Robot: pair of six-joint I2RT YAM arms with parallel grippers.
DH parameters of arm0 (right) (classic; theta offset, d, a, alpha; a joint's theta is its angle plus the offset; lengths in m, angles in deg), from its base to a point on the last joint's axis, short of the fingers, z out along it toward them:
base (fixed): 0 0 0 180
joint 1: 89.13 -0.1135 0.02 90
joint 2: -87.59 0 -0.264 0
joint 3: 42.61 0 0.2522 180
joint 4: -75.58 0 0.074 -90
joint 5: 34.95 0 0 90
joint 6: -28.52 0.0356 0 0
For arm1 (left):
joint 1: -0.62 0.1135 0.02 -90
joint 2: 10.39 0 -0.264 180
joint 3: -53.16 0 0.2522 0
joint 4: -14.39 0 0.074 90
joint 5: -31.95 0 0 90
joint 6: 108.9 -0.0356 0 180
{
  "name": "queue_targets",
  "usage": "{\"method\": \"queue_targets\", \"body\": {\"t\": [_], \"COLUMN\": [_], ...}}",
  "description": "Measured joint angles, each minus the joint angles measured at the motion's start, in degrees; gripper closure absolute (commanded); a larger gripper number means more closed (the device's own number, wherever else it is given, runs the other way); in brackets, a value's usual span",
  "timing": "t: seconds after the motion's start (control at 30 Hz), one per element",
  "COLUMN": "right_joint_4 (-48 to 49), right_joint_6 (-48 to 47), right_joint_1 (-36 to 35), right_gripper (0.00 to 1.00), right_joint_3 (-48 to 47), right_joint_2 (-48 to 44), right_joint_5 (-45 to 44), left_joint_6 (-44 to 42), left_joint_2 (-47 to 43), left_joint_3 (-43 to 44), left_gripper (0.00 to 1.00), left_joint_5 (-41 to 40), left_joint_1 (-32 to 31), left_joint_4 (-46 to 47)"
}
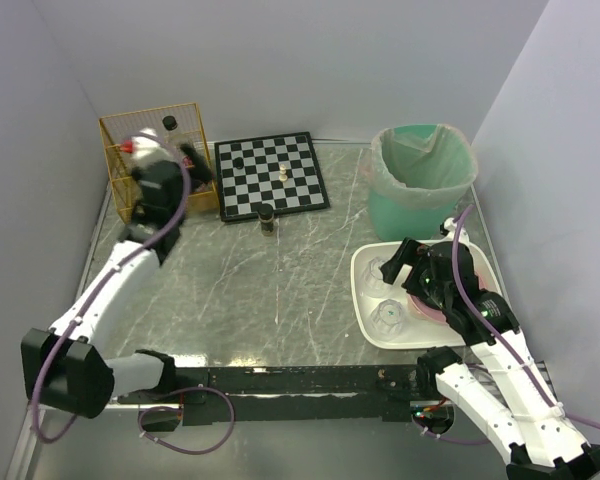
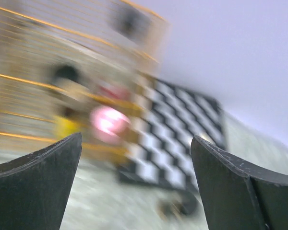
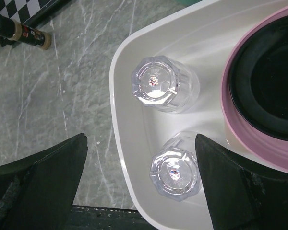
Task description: Clear the kitchen counter
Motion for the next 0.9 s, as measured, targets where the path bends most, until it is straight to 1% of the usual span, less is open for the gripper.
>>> {"method": "queue_targets", "body": {"t": [0.07,0.13,0.2,0.27,0.3,0.53,0.6,0.67,0.8,0.9], "right_joint_4": [0.2,0.4,0.5,0.5,0.5,0.5,0.5,0.5,0.5,0.5], "right_joint_6": [0.0,0.0,0.0,0.1,0.2,0.2,0.2,0.2,0.2,0.3], "right_joint_1": [0.0,0.0,0.0,0.0,0.0,0.0,0.0,0.0,0.0,0.0], "right_gripper": [0.00,0.01,0.00,0.00,0.00,0.00,0.00,0.00,0.00,0.00], "right_joint_3": [0.0,0.0,0.0,0.0,0.0,0.0,0.0,0.0,0.0,0.0], "right_joint_2": [0.0,0.1,0.1,0.1,0.0,-0.2,-0.2,-0.3,-0.3,-0.3], "right_joint_5": [0.2,0.2,0.2,0.2,0.2,0.2,0.2,0.2,0.2,0.2], "left_joint_6": [-0.2,-0.5,-0.7,-1.1,-1.3,-2.5,-3.0,-3.3,-3.9,-4.3], "left_joint_2": [-0.4,1.3,4.5,9.4,12.0,26.2,28.3,29.8,31.5,32.8], "left_joint_3": [-2.4,-4.5,-5.4,-5.4,-5.4,-3.6,-2.4,-1.0,0.9,1.7], "left_gripper": [0.01,0.01,0.01,0.01,0.03,0.03,0.03,0.01,0.08,0.18], "left_joint_5": [0.0,0.1,0.2,0.2,0.2,0.3,0.3,0.4,0.9,1.3], "left_joint_1": [-7.5,-14.5,-19.2,-21.8,-22.4,-22.7,-22.7,-22.7,-22.7,-22.7], "left_joint_4": [2.3,4.2,5.0,6.1,6.6,8.7,9.2,9.8,11.8,13.0]}}
